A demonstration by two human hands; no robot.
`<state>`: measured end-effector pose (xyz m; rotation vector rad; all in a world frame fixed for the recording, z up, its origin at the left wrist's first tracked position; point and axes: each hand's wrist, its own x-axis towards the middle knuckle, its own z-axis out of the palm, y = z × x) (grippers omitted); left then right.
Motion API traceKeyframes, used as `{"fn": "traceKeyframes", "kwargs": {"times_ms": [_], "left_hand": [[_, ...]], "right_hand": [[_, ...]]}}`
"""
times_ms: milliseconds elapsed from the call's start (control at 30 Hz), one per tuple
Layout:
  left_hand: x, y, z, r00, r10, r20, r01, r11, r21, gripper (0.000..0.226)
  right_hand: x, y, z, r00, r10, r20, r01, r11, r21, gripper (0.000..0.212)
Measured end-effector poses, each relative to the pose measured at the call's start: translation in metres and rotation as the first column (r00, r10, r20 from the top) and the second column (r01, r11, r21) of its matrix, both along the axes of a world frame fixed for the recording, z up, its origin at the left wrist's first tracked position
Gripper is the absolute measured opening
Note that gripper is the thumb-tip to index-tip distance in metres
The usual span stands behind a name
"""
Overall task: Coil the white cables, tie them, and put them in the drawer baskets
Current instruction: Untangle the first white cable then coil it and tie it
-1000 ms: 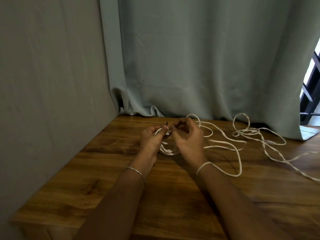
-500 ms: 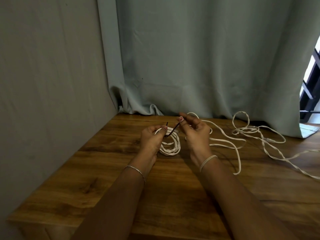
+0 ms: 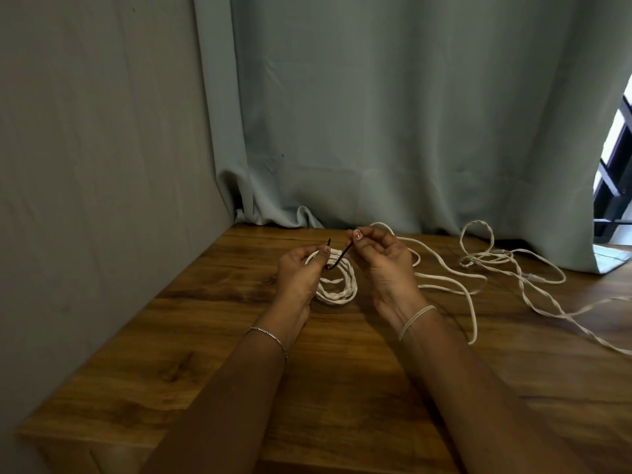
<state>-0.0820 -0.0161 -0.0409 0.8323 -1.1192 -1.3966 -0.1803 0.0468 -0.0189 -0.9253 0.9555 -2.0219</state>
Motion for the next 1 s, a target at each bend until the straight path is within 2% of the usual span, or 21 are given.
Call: {"fn": "traceKeyframes", "kwargs": {"times_ms": [267,400,500,600,800,1000], "left_hand": [[0.0,0.0,0.001,1.0,0.005,-0.008,-0.006,0.999,-0.039,0.006],[-0.003,0.0,-0.001,0.999,0.024,0.043,-0.019,0.993,-0.116,0.006],[-0.006,0.001,-0.002,0.994,0.067,0.092,-0.049,0.983,-0.179,0.006],[-0.009,0.0,-0.003,0.979,0.114,0.167,-0.07,0.966,-0.25,0.007],[-0.012,-0.001,-0.003,0.936,0.223,0.273,-0.074,0.881,-0.467,0.007],[-0.015,-0.01,-0.007,0.925,0.248,0.287,-0.059,0.842,-0.536,0.002]], "right_hand": [[0.0,0.004,0.002,0.999,0.042,0.005,-0.042,0.999,0.016,0.011],[-0.001,0.002,0.0,0.991,-0.076,-0.112,0.079,0.997,0.016,0.011],[-0.005,-0.002,-0.003,0.927,-0.21,-0.311,0.219,0.976,-0.007,0.011],[-0.007,-0.008,-0.006,0.849,-0.269,-0.455,0.295,0.955,-0.013,0.012],[-0.011,-0.013,-0.009,0.729,-0.357,-0.583,0.391,0.917,-0.073,0.013],[-0.013,-0.017,-0.014,0.675,-0.389,-0.626,0.442,0.894,-0.079,0.013]]}}
